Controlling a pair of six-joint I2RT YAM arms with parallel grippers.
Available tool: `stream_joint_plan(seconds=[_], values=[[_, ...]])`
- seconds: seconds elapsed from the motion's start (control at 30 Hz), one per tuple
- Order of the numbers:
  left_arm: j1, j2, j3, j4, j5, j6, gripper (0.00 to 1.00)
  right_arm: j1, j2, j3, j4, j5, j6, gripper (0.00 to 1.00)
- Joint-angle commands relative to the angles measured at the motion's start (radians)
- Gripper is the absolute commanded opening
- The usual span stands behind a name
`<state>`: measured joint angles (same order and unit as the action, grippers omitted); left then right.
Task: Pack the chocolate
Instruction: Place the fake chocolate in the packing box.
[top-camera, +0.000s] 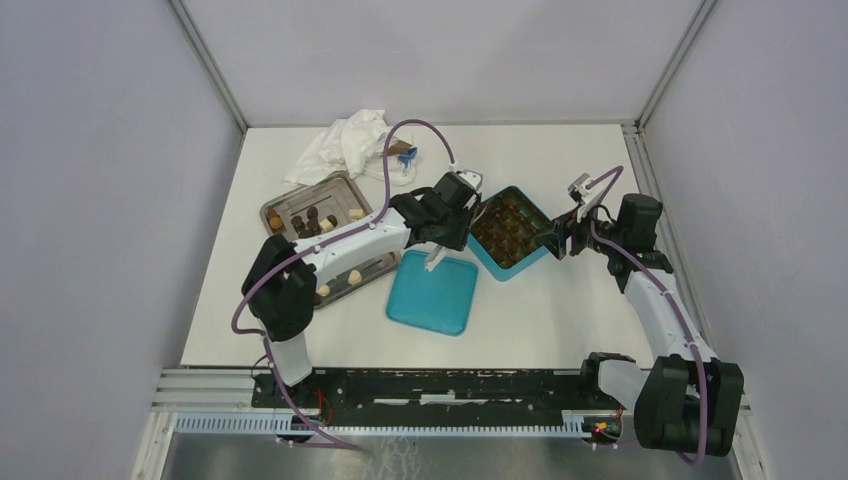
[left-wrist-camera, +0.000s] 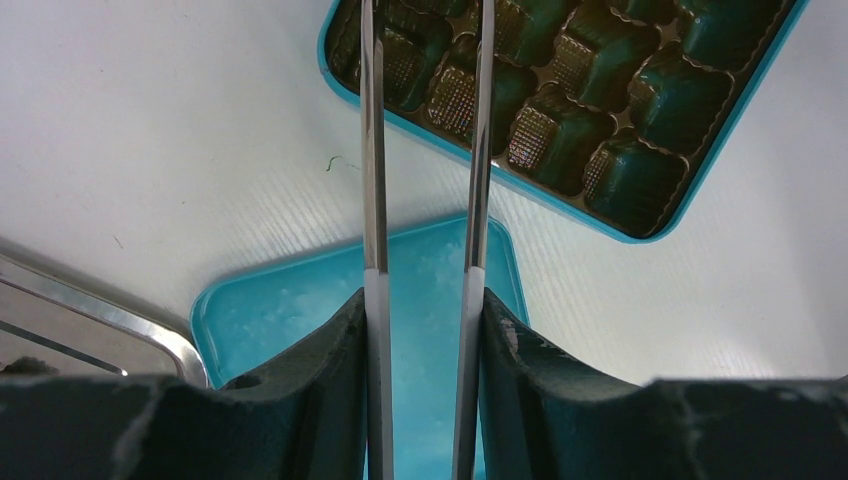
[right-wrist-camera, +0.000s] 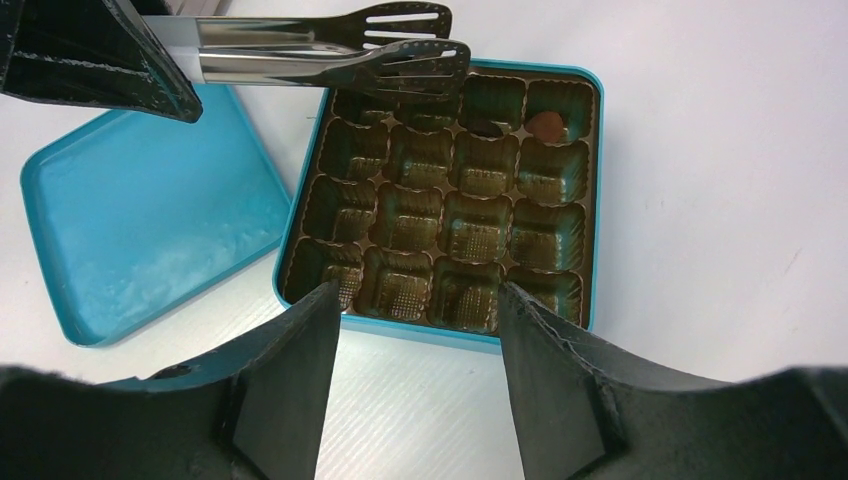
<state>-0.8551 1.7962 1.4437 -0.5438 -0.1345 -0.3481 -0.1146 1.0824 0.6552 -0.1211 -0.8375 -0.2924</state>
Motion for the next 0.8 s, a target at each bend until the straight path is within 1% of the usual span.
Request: stream_joint_plan(seconds=[0.0, 0.17, 0.6, 0.77], values=[[-0.005, 0.01, 0.056, 0.008, -0.03, 0.039, 0.35, -0.008, 0.008, 0.041, 0.02, -0.019, -0.002, 0.65], [-0.007, 0.012, 0.063, 0.0, -0.032, 0.039, 0.4, -0.01, 0.011, 0.041, 0.019, -0.02, -0.004, 0.65], [-0.007, 0.002, 0.082, -0.014, -0.045, 0.041, 0.47, -0.013, 0.021, 0.04, 0.017, -0.028, -0.008, 0.65], [-0.007, 0.002, 0.089, -0.016, -0.047, 0.042, 0.48, -0.013, 0.025, 0.038, 0.017, -0.03, -0.01, 0.65]])
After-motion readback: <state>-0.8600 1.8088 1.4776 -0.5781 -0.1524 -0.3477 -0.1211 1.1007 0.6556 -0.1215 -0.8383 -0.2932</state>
